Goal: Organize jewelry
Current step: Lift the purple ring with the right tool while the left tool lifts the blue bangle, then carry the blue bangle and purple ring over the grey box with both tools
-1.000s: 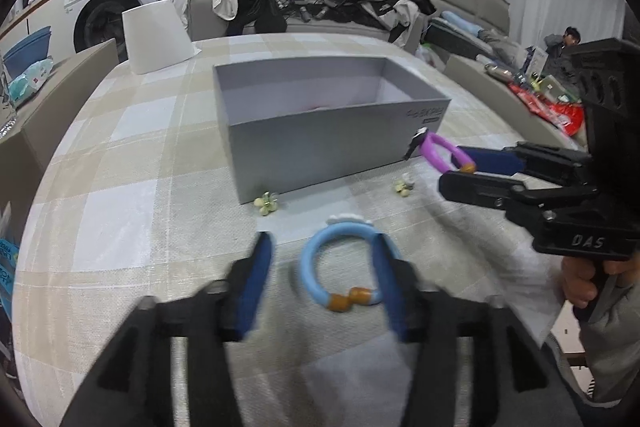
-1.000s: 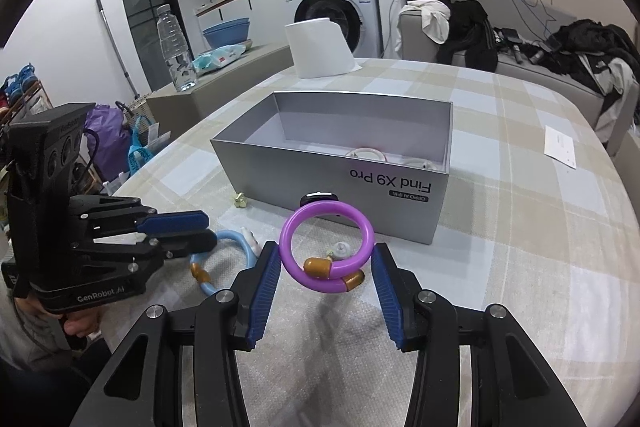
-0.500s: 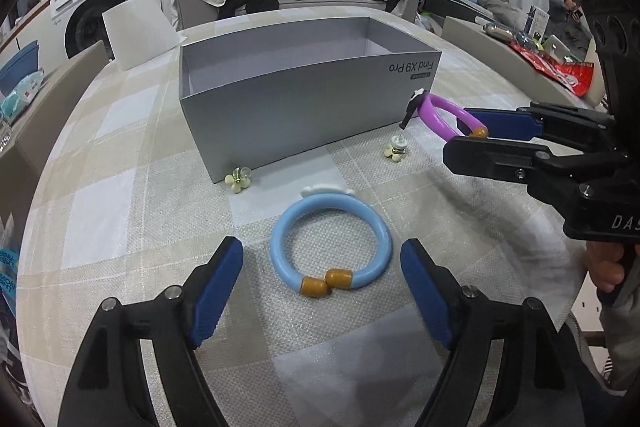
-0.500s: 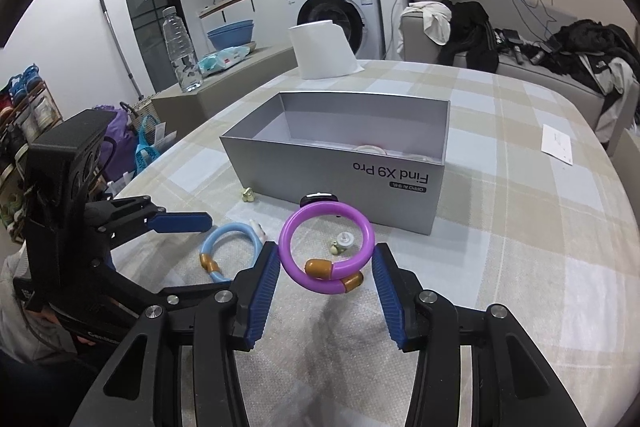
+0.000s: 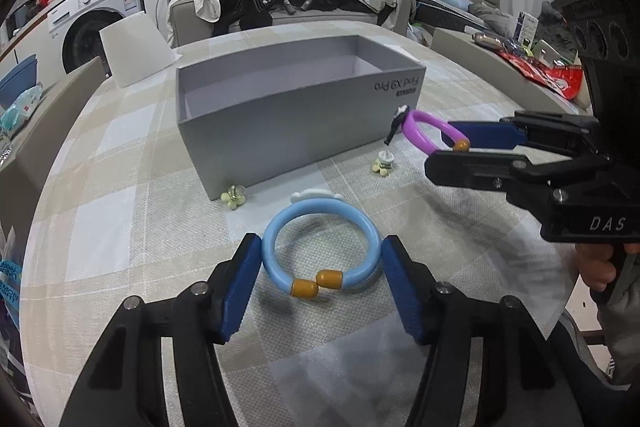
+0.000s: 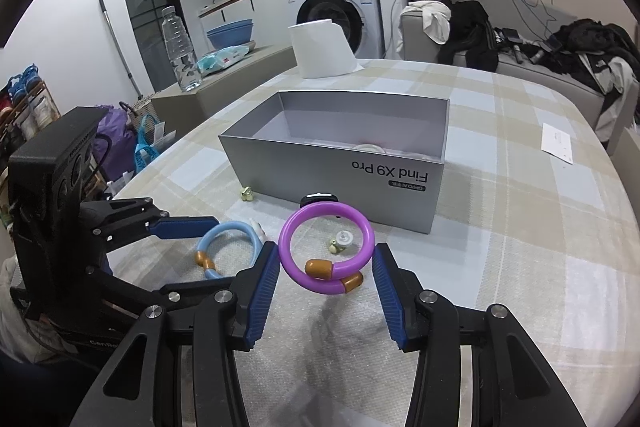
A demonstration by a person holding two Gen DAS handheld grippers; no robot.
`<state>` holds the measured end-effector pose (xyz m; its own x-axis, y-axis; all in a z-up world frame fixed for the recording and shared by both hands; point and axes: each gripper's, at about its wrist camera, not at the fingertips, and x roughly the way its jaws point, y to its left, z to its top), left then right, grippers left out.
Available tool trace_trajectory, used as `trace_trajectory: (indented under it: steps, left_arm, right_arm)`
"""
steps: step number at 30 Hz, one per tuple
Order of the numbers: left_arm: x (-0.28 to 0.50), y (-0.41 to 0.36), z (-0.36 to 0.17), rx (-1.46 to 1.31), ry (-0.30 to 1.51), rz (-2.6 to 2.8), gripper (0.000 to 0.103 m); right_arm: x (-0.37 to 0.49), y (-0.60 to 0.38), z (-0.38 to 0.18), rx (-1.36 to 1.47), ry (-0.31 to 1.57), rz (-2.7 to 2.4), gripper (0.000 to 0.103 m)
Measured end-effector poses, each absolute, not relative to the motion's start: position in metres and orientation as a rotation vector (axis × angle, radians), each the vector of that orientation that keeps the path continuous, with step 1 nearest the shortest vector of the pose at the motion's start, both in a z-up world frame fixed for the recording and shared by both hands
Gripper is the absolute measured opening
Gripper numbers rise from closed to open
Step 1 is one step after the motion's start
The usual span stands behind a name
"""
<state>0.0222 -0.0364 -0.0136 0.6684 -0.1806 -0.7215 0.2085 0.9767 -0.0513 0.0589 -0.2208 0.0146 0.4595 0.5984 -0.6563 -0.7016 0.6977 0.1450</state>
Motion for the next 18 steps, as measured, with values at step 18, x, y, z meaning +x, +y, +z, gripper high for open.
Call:
trace_trajectory:
  steps: [18]
  left_arm:
    - [0.023, -0.024, 0.007, -0.022, 0.701, -0.136, 0.057]
  right_arm:
    - [0.059, -0.222, 0.022, -0.142, 0.714, 0.808, 0.046]
